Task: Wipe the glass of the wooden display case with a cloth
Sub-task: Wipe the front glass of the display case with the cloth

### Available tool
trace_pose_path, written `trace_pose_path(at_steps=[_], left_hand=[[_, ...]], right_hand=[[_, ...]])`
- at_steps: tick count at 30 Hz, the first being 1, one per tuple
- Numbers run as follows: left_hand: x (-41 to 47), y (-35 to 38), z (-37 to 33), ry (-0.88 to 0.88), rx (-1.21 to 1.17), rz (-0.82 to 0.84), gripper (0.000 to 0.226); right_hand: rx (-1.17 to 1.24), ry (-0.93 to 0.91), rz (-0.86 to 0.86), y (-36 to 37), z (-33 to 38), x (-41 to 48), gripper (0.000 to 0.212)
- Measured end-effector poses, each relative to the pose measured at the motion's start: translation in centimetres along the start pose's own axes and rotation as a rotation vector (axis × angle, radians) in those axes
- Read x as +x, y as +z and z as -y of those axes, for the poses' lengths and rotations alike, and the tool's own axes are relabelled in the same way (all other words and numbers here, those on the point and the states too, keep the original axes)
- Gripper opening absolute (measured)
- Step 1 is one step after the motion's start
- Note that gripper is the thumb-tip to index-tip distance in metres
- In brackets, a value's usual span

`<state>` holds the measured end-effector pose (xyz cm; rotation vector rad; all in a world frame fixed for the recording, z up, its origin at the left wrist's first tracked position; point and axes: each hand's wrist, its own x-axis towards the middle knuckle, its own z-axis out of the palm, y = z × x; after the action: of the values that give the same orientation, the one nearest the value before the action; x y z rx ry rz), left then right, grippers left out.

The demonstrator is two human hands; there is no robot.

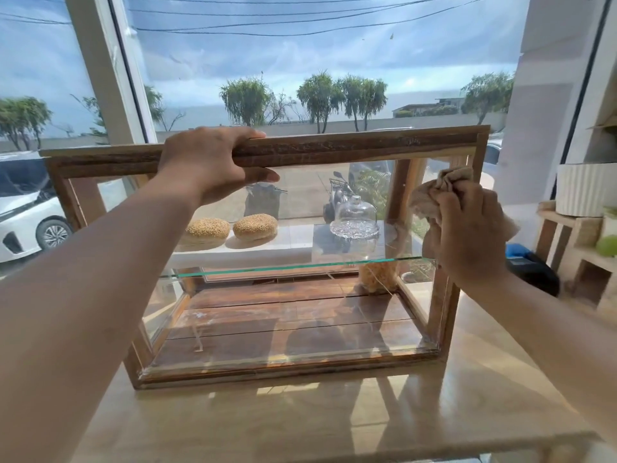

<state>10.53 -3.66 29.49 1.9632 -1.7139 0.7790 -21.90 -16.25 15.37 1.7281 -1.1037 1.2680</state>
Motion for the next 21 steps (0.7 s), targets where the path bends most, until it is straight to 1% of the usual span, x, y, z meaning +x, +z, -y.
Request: trace_pose_path(at_steps=[4, 9, 11, 13, 16, 19, 21], left_hand=[[0.0, 0.1, 0.0, 0.009, -0.006, -0.007, 0.078], [0.2, 0.1, 0.1, 0.006, -0.020, -0.011, 0.078], [0.2, 0.1, 0.1, 0.004, -0.024, -0.007, 0.077], [0.2, 0.1, 0.1, 0.003, -0.031, -0.004, 0.077], [0.3, 0.1, 0.1, 0.002, -0.033, 0.000, 0.079], [0.3, 0.2, 0.2, -0.001, -0.030, 0.006, 0.080], [0.4, 0.1, 0.2, -0.007, -0.032, 0.010, 0.080]], right_hand=[[0.050, 0.299, -0.035, 0.8, 2.9, -1.8, 0.034], [0.285, 0.750, -0.092, 2.2, 7.7, -4.1, 0.039], [0.345, 0.822, -0.116, 2.6, 9.5, -4.4, 0.042], [0.349, 0.765, -0.135, 2.7, 11.0, -4.4, 0.036], [0.357, 0.581, -0.114, 2.7, 13.5, -4.3, 0.034], [0.350, 0.247, -0.058, 2.7, 16.3, -3.9, 0.033], [0.338, -0.002, -0.041, 3.0, 17.5, -3.8, 0.028]])
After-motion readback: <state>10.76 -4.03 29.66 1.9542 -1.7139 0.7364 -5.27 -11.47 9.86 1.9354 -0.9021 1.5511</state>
